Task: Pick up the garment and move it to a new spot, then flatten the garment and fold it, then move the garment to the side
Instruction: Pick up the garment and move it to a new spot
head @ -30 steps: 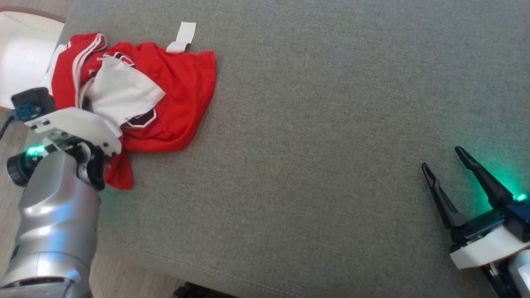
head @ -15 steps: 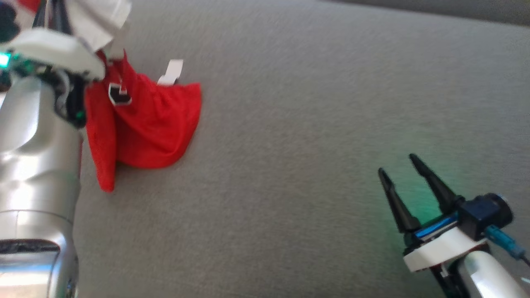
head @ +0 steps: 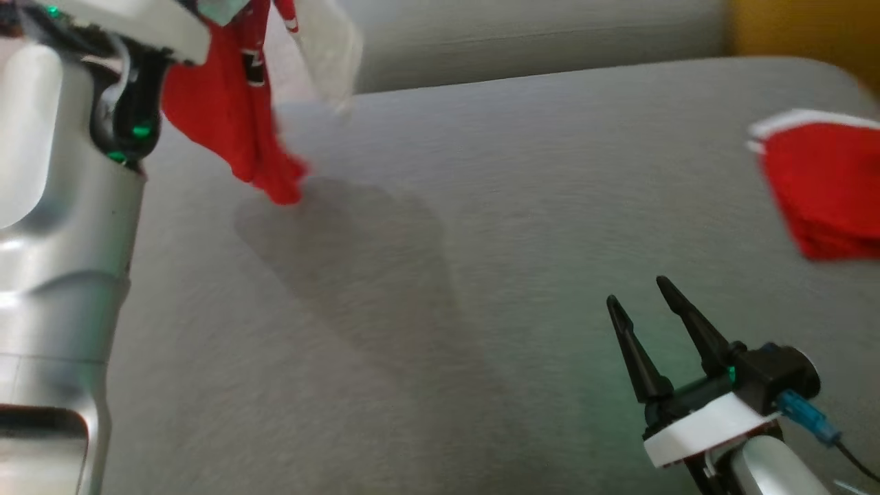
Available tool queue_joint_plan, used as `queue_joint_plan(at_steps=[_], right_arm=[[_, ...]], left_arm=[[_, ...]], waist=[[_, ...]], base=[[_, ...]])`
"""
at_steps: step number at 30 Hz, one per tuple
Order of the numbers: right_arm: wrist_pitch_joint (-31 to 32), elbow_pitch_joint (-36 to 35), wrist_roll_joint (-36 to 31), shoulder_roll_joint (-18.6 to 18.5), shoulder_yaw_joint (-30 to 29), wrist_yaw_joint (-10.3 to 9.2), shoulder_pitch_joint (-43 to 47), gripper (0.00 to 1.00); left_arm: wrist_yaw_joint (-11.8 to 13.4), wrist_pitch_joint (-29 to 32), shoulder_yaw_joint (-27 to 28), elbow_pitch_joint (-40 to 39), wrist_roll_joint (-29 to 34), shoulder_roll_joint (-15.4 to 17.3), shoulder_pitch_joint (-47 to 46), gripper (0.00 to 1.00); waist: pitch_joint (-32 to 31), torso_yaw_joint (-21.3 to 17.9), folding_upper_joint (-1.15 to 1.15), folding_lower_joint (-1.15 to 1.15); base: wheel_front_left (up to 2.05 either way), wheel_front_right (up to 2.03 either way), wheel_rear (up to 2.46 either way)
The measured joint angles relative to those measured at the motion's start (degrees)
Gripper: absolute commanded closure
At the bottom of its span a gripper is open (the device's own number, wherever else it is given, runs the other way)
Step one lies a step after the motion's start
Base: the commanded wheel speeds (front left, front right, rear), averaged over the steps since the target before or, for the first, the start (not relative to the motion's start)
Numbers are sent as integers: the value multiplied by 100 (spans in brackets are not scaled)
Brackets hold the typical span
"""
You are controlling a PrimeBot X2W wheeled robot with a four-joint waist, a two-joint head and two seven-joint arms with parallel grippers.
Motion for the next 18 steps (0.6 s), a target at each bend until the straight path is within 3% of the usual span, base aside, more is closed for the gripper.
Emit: queue_joint_plan(at_steps=[10,14,18], right_arm=[[0,-37,-18,146,-203,0,92,0],[0,-116,-18,288,-253,0,86,0],[0,-138,-19,461,-322,0,-46,0]], left_arm=[[57,450,-457,-914,-110,-298,10,100],[59,610,-773,-980,-81,-495,62,100],[60,642,-1129,-706,-32,-614,730,100]], waist=[[-111,-1460,0,1],[112,-1758,0,1],[588,-1855,0,3]], base=[[0,0,0],[0,0,0],[0,0,0]])
